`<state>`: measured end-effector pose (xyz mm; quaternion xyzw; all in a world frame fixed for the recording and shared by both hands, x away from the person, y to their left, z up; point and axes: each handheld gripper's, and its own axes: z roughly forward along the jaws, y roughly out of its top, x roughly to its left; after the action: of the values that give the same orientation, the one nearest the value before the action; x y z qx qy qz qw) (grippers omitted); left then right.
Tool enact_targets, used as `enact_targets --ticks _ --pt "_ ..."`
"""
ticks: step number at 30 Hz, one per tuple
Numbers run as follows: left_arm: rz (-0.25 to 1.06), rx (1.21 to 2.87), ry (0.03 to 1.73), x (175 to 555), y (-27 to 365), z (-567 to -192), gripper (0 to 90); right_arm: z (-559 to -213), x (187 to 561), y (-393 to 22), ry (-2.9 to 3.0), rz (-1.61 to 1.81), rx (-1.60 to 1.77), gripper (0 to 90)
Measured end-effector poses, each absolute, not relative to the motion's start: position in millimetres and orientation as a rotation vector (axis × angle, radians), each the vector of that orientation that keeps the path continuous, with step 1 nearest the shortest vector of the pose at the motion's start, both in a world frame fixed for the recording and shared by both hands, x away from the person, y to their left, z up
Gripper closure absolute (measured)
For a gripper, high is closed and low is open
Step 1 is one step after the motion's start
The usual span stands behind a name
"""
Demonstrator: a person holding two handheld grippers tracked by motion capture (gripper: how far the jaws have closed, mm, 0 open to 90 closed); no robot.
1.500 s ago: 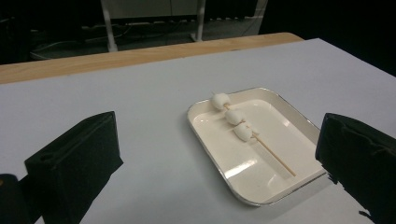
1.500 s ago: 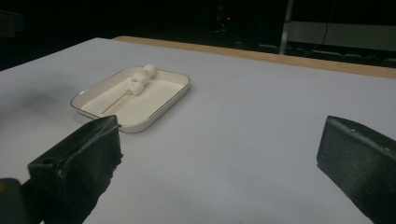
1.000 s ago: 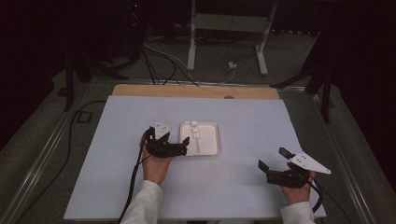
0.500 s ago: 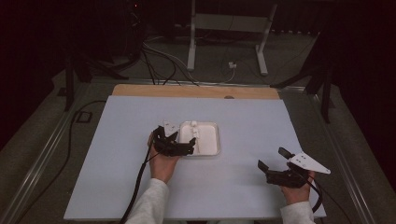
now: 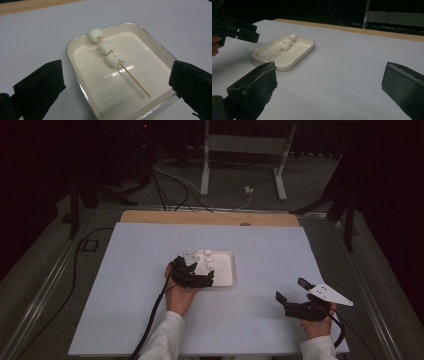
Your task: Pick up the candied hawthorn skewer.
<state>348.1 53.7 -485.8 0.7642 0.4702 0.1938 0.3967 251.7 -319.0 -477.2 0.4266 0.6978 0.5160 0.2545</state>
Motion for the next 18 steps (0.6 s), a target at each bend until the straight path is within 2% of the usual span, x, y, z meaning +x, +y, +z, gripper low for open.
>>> enact_targets --ticks 6,18 --pt "0.447 1.964 1.21 350 47 -491 1.7 -477 252 -319 1.895 1.402 1.159 0.0" --pt "0.42 2.023 1.219 351 35 -501 15.7 -477 252 -319 1.895 1.403 1.159 0.0"
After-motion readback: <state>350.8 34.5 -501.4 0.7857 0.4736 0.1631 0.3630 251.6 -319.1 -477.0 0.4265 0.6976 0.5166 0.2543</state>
